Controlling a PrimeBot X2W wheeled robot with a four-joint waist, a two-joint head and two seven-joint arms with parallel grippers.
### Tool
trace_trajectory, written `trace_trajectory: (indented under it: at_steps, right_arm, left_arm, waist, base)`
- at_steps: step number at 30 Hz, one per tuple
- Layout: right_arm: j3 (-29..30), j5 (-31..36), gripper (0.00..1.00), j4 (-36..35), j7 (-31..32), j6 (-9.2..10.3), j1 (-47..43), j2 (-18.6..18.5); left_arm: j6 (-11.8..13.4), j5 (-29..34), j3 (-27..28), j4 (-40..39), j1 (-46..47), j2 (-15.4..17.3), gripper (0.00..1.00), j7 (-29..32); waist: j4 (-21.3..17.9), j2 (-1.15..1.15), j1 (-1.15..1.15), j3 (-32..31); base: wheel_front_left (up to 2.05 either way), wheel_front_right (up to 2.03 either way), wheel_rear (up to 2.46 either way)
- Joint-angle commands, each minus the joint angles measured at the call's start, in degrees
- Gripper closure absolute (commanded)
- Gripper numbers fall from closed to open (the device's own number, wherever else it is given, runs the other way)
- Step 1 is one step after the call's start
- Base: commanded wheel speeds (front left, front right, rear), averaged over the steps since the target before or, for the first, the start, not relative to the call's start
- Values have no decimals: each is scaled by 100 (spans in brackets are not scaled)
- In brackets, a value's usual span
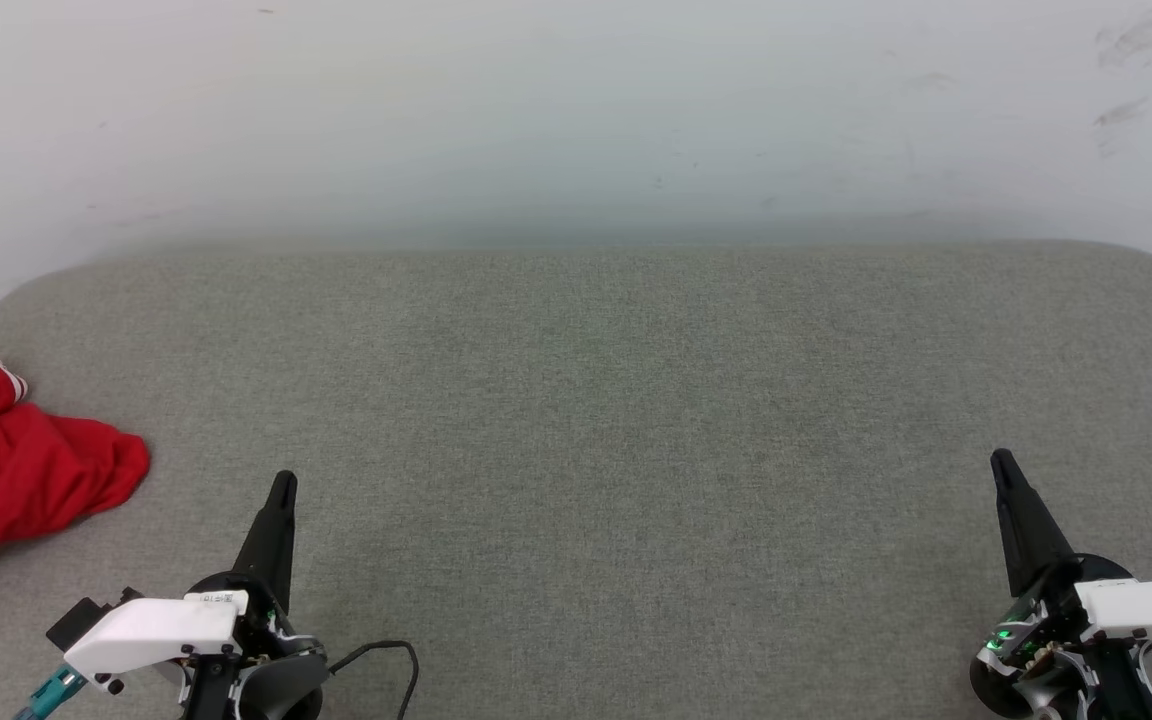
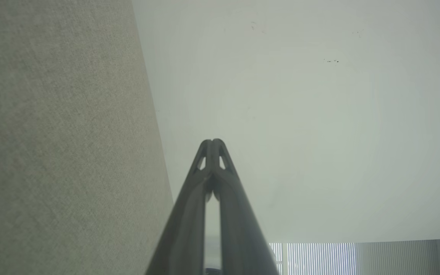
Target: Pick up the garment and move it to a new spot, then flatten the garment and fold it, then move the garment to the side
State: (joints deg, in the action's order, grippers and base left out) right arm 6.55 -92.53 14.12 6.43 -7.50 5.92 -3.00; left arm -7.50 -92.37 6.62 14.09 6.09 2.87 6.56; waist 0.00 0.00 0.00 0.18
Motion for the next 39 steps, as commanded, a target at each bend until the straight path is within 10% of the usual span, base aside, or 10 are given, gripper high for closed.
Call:
trace_trajectory:
  at_steps: [1,19,20,39]
  right_arm:
    - [4,32,100,8,17,2,71,19]
    - [5,33,100,8,18,2,71,19]
    - [0,1,0,-1,-1,0,0,1]
    - [-282,568,0,-227,-476,0,-105,-89]
  left_arm:
    - [-19,-10,6,-8,30,-15,100,11]
    - [-18,-10,8,-8,30,-15,100,11]
    - [0,0,-2,-1,1,0,0,-1]
    - [2,253,-474,-148,113,-3,0,-486]
  waist:
    - [0,0,0,0]
    - [0,0,0,0]
    - [0,0,0,0]
    - [3,0,0,14]
  base:
    - [0,0,0]
    - [0,0,0]
    - [0,0,0]
    - [0,0,0]
